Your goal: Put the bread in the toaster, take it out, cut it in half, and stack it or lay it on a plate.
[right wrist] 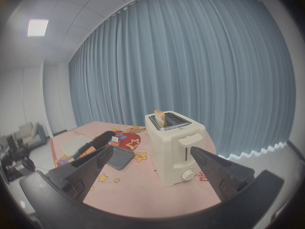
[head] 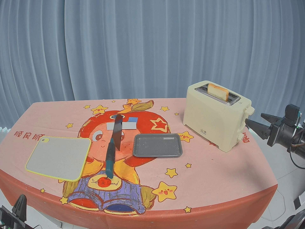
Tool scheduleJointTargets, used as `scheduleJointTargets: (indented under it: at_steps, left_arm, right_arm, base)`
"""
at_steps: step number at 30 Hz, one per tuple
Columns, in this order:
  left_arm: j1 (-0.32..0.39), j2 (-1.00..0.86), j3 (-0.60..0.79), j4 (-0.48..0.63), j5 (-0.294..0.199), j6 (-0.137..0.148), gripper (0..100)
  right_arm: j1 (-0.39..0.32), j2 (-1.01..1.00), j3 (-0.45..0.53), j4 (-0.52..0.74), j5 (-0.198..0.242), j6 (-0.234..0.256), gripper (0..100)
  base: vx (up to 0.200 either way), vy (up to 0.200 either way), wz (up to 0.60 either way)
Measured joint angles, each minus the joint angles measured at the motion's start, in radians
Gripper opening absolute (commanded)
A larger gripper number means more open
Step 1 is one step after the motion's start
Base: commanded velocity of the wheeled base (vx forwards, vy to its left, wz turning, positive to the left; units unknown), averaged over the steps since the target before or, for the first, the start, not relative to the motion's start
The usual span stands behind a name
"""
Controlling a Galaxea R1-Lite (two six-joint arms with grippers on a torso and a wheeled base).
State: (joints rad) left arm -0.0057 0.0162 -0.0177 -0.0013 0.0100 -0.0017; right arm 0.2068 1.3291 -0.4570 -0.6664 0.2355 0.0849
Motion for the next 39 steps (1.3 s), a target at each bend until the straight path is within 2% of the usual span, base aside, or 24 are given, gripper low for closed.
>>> scheduleJointTargets:
  at_steps: [2, 4, 9, 14, 15, 34, 39]
  left_arm:
    - [0.000, 0.000, 0.000, 0.000, 0.000, -0.001, 0]
    - [0.000, 0.000, 0.000, 0.000, -0.001, -0.001, 0]
    - [0.000, 0.000, 0.000, 0.000, -0.001, -0.001, 0]
    - [0.000, 0.000, 0.000, 0.000, -0.001, -0.001, 0]
    - [0.000, 0.000, 0.000, 0.000, -0.001, -0.001, 0]
    - [0.000, 0.000, 0.000, 0.000, -0.001, -0.001, 0]
    - [0.000, 0.000, 0.000, 0.000, -0.001, -0.001, 0]
  right_arm:
    - [0.020, -0.025, 0.007, 0.002, -0.002, 0.031, 100]
    - [0.037, -0.048, 0.014, 0.003, -0.007, 0.039, 100]
    - [0.061, -0.071, 0.050, 0.004, -0.034, 0.018, 100]
    - [0.066, -0.077, 0.080, 0.004, -0.041, 0.001, 100]
    - [0.067, -0.078, 0.082, 0.004, -0.041, 0.001, 0]
    - [0.066, -0.073, 0.087, 0.016, -0.051, 0.010, 0]
    - [0.063, -0.040, 0.082, 0.007, -0.070, 0.014, 0]
  base:
    - [0.000, 0.000, 0.00]
    - [0.000, 0.000, 0.00]
    - [0.000, 0.000, 0.00]
    - [0.000, 0.000, 0.00]
    - [0.000, 0.000, 0.00]
    - [0.000, 0.000, 0.00]
    - [0.000, 0.000, 0.00]
